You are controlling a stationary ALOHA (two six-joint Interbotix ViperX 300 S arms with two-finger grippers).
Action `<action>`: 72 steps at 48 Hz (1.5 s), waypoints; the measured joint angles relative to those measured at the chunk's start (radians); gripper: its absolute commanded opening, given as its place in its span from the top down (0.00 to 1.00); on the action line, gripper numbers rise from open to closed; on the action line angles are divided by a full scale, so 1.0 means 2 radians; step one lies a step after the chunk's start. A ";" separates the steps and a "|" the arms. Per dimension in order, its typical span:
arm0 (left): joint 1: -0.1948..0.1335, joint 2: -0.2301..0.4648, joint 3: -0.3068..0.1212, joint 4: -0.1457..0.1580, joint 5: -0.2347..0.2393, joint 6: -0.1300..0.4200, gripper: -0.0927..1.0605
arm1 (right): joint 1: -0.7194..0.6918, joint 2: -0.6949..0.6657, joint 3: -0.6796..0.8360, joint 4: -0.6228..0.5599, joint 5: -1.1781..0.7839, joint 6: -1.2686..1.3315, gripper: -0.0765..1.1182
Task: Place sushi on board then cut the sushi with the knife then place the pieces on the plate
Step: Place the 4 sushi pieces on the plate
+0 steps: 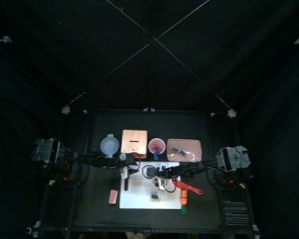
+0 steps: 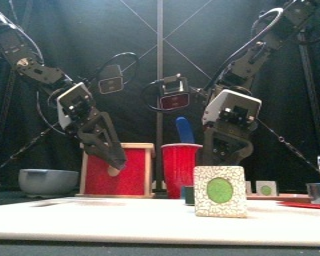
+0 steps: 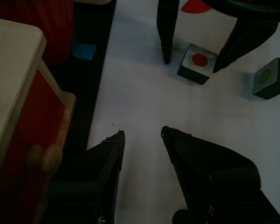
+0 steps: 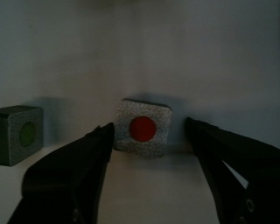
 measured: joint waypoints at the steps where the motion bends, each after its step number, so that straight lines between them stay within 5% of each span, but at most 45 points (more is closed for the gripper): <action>1: 0.000 0.000 0.000 0.000 0.000 0.000 0.24 | 0.000 0.000 -0.001 0.000 0.001 0.001 0.25; 11: 0.001 0.000 0.001 -0.001 0.000 0.000 0.24 | -0.002 -0.012 0.008 0.004 0.006 0.005 0.44; 27: 0.001 0.000 0.001 0.000 0.000 0.000 0.24 | -0.022 -0.147 0.092 0.032 0.046 0.002 0.44; 51: 0.001 0.000 0.000 -0.001 0.000 0.001 0.24 | -0.202 -0.320 0.221 -0.027 0.136 -0.002 0.43; 59: 0.005 0.000 0.000 -0.001 0.000 0.001 0.24 | -0.237 -0.335 0.226 -0.053 0.150 -0.002 0.41; 72: 0.008 0.000 0.000 -0.001 0.000 0.001 0.24 | -0.277 -0.307 0.247 -0.058 0.127 -0.006 0.22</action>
